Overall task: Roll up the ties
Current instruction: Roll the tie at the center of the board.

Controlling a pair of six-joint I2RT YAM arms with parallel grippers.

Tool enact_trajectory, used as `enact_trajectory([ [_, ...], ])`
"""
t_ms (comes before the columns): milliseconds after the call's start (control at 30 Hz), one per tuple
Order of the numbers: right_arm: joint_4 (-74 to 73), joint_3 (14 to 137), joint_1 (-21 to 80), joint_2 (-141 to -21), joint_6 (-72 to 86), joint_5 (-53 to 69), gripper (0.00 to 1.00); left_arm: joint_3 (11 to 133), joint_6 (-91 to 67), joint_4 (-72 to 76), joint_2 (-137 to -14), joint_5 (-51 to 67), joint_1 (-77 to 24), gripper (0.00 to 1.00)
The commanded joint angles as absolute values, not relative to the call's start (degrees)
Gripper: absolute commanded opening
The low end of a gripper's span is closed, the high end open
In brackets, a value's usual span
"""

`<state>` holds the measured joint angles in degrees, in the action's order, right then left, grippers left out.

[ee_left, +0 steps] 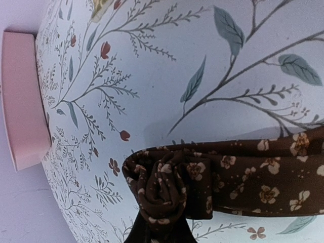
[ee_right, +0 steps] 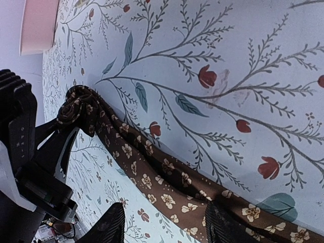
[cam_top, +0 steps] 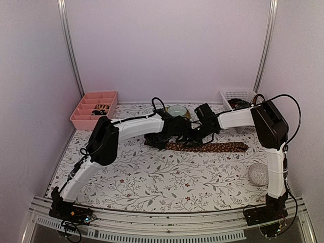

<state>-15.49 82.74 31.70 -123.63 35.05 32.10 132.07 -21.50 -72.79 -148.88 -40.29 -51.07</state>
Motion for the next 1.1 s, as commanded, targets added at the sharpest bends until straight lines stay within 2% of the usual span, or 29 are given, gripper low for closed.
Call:
enact_trajectory([
  [0, -19.69, 80.34, 31.47, -120.24, 36.48, 31.33, 0.55, 133.49, -22.71, -74.30, -150.42, -41.16, -52.24, 0.04],
  [333, -19.71, 80.07, 30.85, -120.79, 36.48, 31.93, 0.55, 130.45, -25.75, -77.84, -146.53, -50.68, -50.12, 0.00],
  [667, -19.55, 80.13, 30.29, -121.50, 37.07, 34.01, 0.55, 132.97, -24.87, -78.57, -151.14, -58.21, -51.82, 0.00],
  [867, -19.83, 80.38, 30.08, -122.37, 37.21, 35.41, 0.55, 135.18, -23.97, -78.44, -153.54, -59.05, -52.90, 0.00],
  [1067, -20.30, 80.68, 30.04, -121.96, 37.08, 35.52, 0.55, 134.43, -21.30, -72.34, -152.36, -54.32, -52.58, 0.00],
])
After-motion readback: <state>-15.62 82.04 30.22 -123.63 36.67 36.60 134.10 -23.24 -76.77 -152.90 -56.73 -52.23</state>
